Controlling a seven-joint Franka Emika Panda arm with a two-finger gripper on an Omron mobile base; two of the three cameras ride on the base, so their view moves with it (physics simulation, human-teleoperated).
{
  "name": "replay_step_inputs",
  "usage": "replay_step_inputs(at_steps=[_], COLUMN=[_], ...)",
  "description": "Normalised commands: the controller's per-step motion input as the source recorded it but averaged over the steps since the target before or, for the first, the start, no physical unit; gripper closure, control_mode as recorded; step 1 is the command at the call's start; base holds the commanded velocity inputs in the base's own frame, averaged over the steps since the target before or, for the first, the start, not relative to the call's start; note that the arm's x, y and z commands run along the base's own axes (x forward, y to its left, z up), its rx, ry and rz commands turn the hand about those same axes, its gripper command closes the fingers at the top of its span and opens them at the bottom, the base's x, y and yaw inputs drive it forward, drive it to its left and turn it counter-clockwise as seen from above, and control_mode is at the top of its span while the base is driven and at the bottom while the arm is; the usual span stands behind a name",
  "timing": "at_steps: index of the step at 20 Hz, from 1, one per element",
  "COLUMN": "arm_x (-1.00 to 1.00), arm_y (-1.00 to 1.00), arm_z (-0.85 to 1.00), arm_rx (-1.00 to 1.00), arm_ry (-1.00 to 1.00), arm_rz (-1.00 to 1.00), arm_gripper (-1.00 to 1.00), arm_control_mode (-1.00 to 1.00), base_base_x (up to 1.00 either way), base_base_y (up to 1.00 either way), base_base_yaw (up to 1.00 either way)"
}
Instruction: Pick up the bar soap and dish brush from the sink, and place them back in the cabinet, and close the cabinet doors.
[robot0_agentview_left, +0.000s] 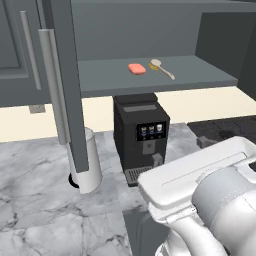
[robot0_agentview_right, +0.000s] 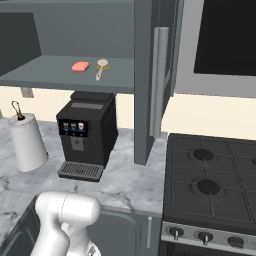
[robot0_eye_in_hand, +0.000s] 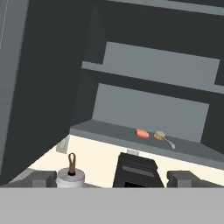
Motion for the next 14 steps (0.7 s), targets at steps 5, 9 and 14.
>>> replay_step_inputs(at_steps=[5,9,14], arm_x=[-0.38,-0.19,-0.06], arm_y=[0.22,0.37,0.41], arm_z=[0.0,0.0,0.0], arm_rx=[0.0,0.0,0.0], arm_ry=[-0.02,0.0,0.0], arm_rz=[0.01,0.01,0.01], arm_gripper=[-1.0,-1.0,-1.0], arm_control_mode=[-1.0,-1.0,-1.0], base_base_x=[0.0,0.0,0.0], base_base_y=[0.0,0.0,0.0], base_base_yaw=[0.0,0.0,0.0])
